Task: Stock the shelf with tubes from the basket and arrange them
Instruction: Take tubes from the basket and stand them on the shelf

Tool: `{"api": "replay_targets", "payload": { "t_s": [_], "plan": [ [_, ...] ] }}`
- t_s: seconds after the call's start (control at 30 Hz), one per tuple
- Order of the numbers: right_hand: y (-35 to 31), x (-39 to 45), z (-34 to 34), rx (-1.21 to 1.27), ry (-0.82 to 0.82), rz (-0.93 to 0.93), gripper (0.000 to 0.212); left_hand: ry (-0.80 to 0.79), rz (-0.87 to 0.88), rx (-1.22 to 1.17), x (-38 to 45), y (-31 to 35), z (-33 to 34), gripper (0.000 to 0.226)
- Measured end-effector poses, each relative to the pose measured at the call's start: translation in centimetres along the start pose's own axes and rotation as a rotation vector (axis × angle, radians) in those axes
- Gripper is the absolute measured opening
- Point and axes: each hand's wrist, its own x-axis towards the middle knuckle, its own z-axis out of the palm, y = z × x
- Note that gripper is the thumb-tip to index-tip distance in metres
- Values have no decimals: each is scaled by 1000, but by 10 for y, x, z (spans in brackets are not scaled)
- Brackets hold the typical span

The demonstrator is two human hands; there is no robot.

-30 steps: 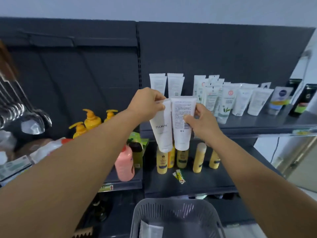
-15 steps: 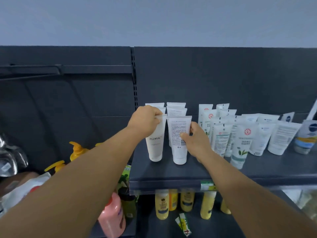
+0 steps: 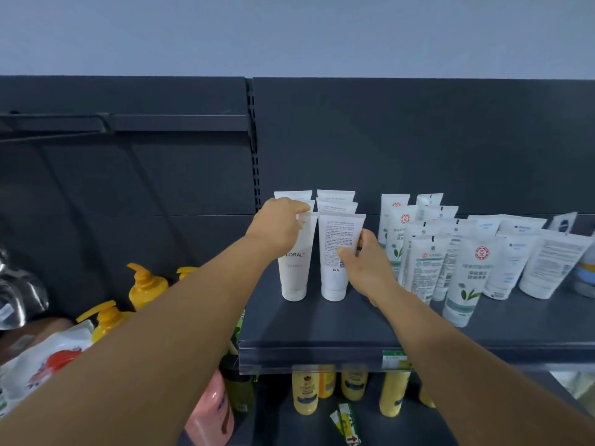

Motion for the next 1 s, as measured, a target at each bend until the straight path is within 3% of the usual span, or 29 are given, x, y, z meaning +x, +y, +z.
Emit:
{"api": "replay_targets", "payload": {
  "t_s": [0.17,0.33,0.4,0.57,1.0],
  "plan": [
    [0,-28,1,-64,-32,-55,34,26,65,124,-35,5,-12,52],
    [3,-79,5,-210,-82,-159,70,18,97,194,-98,0,-7,69],
    [4,-105,8,-317,-89,-194,75,-23,104,231,-127,-6,2,75],
    [8,-182,14,-555,-202,-146,78,-129,106,248,-202,-20,21,79],
    [90,-308,66,-659,-448,-16,79,-461,-11,209,-340,-64,106,83]
  ]
}}
